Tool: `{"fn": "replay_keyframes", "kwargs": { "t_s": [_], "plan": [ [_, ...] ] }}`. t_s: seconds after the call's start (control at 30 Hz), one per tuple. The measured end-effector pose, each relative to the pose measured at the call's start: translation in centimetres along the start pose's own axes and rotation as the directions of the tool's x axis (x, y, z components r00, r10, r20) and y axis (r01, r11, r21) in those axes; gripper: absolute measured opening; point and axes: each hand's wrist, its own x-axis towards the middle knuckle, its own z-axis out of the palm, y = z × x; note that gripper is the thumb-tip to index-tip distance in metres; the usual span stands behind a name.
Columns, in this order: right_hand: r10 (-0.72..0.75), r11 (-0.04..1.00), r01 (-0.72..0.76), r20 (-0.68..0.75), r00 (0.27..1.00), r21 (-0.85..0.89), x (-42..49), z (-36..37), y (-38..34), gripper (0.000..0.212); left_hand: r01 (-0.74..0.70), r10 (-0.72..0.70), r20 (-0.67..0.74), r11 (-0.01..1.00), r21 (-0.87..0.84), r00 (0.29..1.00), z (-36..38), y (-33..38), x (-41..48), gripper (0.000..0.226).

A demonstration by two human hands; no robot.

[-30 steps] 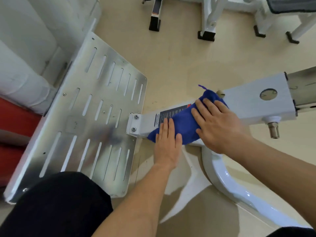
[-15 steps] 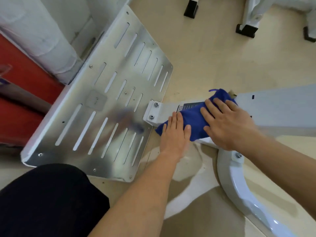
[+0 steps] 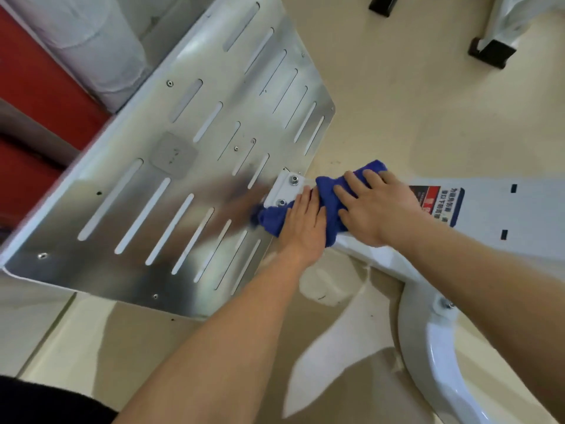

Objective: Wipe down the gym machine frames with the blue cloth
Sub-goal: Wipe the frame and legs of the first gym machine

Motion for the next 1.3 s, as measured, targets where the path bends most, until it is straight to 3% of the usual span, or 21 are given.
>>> {"fn": "replay_keyframes", "kwargs": {
  "t_s": [0.1, 0.17, 0.23, 0.3, 0.4, 0.5, 0.53, 0.6, 0.73, 0.83, 1.03, 1.17, 1.3],
  "plan": [
    [-0.058, 0.998, 0.059, 0.008, 0.998, -0.028, -2.6, 0.0, -0.4, 0.064, 0.004, -0.008, -0.032, 0.994, -0.106, 0.999, -0.1, 0.3, -1.8, 0.058],
    [-0.075, 0.997, 0.075, -0.019, 0.997, -0.008, -1.4, 0.1, -0.5, 0.063, -0.073, 0.072, 0.021, 0.997, 0.035, 0.997, -0.3, -0.5, -0.1, 0.061],
    [-0.044, 0.999, 0.045, -0.043, 0.998, 0.013, 1.0, 0.4, -0.4, 0.062, -0.026, 0.022, 0.059, 0.998, 0.056, 0.998, -1.0, -1.2, 2.4, 0.069],
    [-0.005, 0.999, 0.007, -0.041, 0.999, 0.036, 3.0, 0.6, -0.2, 0.059, -0.083, 0.078, 0.074, 0.994, 0.064, 0.994, -1.2, -1.8, 4.3, 0.068],
    [0.043, 0.997, -0.039, -0.055, 0.998, 0.074, 4.2, 1.1, -0.2, 0.053, -0.078, 0.084, 0.117, 0.995, -0.059, 0.99, -1.6, -2.2, 5.4, 0.061],
    [0.078, 0.994, -0.076, -0.031, 0.996, 0.073, 3.2, 0.8, -0.1, 0.055, -0.175, 0.155, 0.122, 0.97, 0.169, 0.98, -2.4, -1.5, 4.8, 0.062],
    [0.085, 0.995, -0.083, -0.031, 0.996, 0.055, 2.4, 0.8, 0.1, 0.056, -0.167, 0.147, 0.131, 0.972, 0.162, 0.981, -2.6, -1.1, 4.0, 0.063],
    [0.097, 0.995, -0.097, -0.039, 0.995, 0.015, 0.0, 0.7, 0.5, 0.06, -0.165, 0.153, 0.13, 0.982, 0.088, 0.98, -2.3, -0.7, 2.3, 0.06],
    [0.181, 0.983, -0.178, -0.085, 0.98, 0.039, -6.7, 0.8, 0.5, 0.064, -0.087, 0.127, 0.154, 0.966, -0.245, 0.98, -2.8, 2.1, -2.0, 0.062],
    [0.281, 0.96, -0.277, -0.134, 0.95, 0.051, -10.8, 1.3, 0.5, 0.065, -0.134, 0.185, 0.111, 0.922, -0.364, 0.976, -5.4, 5.6, -3.3, 0.056],
    [0.55, 0.835, -0.521, -0.273, 0.789, 0.177, -17.3, 2.3, 3.2, 0.057, -0.452, 0.48, 0.057, 0.856, -0.252, 0.876, -10.4, 11.0, -3.6, 0.054],
    [0.672, 0.74, -0.559, -0.43, 0.603, 0.373, -19.9, 3.4, 3.0, 0.045, -0.642, 0.663, 0.011, 0.729, -0.238, 0.749, -12.1, 14.5, -3.6, 0.055],
    [0.811, 0.584, -0.55, -0.4, 0.426, 0.598, -21.3, 2.2, 1.3, 0.042, -0.575, 0.593, -0.016, 0.774, -0.264, 0.805, -15.6, 16.6, -4.6, 0.062]
  ]
}}
